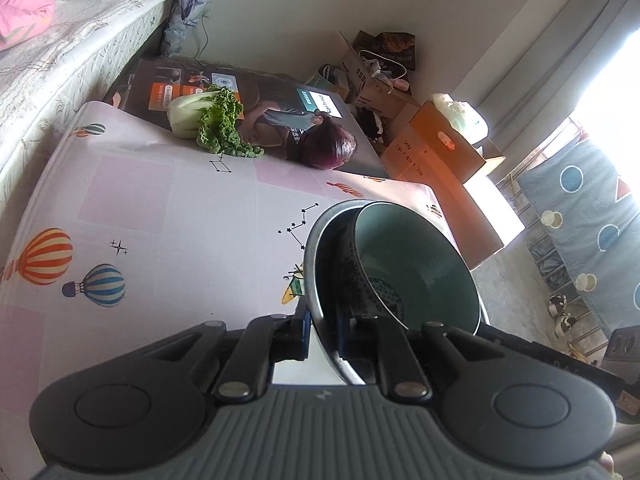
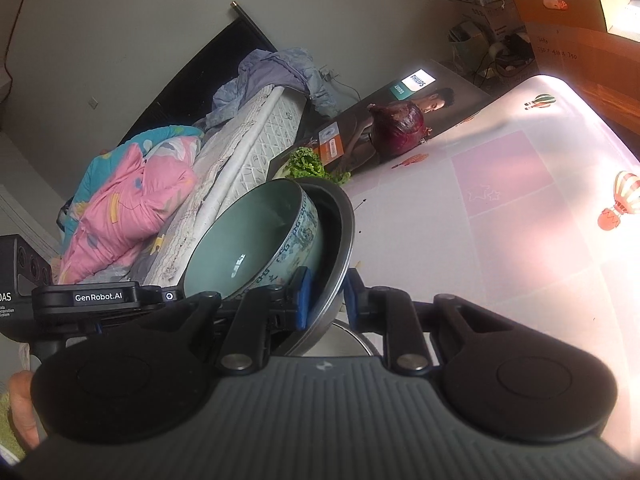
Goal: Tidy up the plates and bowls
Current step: 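Lift the steel bowl with the green bowl and carry it onto the white plate, then lower the steel bowl onto the plate stack and open both tools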
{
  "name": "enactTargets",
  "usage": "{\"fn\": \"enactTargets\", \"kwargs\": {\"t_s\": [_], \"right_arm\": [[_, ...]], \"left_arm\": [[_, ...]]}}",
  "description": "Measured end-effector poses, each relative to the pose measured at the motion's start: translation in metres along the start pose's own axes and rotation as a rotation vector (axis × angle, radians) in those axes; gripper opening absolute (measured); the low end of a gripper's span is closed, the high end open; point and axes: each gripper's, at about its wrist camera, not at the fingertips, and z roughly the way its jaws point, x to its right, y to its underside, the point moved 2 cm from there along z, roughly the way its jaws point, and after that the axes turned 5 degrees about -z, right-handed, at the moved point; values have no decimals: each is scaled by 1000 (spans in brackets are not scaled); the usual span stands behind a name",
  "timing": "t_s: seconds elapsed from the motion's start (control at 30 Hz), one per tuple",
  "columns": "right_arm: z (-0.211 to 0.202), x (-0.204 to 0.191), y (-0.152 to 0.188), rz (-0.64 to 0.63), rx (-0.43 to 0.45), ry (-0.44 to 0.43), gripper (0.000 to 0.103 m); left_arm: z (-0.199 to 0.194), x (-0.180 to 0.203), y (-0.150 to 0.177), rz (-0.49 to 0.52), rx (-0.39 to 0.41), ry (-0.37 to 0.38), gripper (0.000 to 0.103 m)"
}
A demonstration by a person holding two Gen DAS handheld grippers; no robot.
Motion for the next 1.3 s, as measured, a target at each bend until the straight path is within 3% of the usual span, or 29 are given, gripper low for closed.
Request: {"fn": "enactTargets", "kwargs": {"t_s": [0.37, 0.63, 0.8, 0.9, 0.97, 1.1, 1.17, 1.3], "right_arm": [[-2, -14, 81, 1, -118, 39, 17], [-7, -28, 81, -135, -110, 108, 18], [-10, -33, 79, -203, -99, 164, 23], [-16, -35, 78, -224, -83, 182, 33], [-22, -36, 78, -244, -66, 208, 50], [-45, -39, 81, -223, -15, 195, 65], [-62, -45, 85, -238, 23, 186, 84], [-97, -63, 97, -293, 85, 198, 96]], "left_arm": [[-11, -37, 66, -44, -57, -52, 13], [-6, -42, 82, -19, -55, -79, 15], [-19, -37, 82, 31, -12, -94, 24], [-27, -34, 85, 52, 2, -103, 37], [-34, -32, 88, 76, 23, -114, 48], [-58, -28, 98, 122, 106, -123, 67], [-70, -26, 104, 144, 144, -129, 86], [-100, -23, 119, 170, 209, -143, 100]]}}
